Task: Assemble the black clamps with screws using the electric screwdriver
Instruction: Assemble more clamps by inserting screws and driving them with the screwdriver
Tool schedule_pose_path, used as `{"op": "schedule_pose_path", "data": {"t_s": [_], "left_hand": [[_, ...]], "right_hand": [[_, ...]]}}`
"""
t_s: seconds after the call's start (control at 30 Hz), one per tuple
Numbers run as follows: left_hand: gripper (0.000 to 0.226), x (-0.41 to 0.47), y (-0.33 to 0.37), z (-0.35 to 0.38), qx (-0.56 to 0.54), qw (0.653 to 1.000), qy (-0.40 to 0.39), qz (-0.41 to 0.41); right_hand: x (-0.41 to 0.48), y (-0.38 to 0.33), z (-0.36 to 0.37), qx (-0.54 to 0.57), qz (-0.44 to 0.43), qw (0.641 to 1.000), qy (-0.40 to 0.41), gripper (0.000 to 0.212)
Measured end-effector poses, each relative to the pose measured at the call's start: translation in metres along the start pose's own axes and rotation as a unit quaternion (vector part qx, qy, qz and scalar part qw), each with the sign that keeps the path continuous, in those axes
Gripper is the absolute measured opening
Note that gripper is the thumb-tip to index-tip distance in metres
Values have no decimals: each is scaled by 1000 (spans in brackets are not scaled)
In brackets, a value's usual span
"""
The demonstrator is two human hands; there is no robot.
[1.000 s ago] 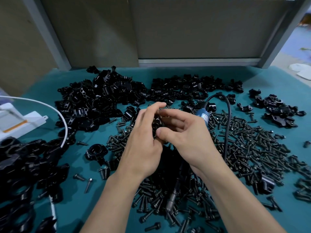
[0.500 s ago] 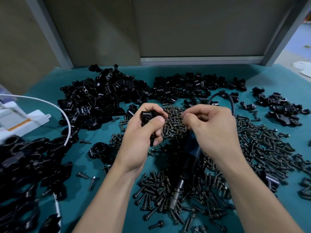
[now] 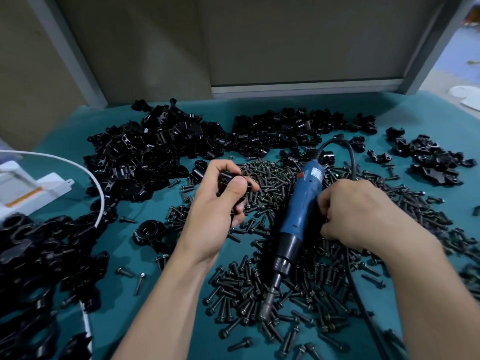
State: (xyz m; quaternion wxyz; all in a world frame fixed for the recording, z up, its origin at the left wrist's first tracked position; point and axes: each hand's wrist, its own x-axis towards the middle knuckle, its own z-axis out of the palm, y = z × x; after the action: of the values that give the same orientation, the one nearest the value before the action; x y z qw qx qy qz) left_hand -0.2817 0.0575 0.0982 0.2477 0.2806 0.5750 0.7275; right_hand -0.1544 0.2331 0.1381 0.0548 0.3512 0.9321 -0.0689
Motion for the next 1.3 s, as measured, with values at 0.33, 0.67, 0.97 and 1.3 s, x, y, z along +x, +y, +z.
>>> {"op": "schedule_pose_path", "data": {"t_s": [0.33, 0.67, 0.97, 1.3], "left_hand": [[6, 2, -15, 3, 88, 996, -16, -19], [17, 1, -17, 1, 98, 995, 9, -25], [10, 0, -20, 3, 78, 997, -7, -14], [16, -3, -13, 6, 41, 999, -13, -20]], "right_hand": [[-9, 1, -7, 33, 14, 997, -72, 34], [-2, 15, -12, 127, -40, 989, -64, 14], [-15, -2, -18, 685, -109, 720, -13, 22], [-10, -34, 10, 723, -103, 683, -13, 18]]}}
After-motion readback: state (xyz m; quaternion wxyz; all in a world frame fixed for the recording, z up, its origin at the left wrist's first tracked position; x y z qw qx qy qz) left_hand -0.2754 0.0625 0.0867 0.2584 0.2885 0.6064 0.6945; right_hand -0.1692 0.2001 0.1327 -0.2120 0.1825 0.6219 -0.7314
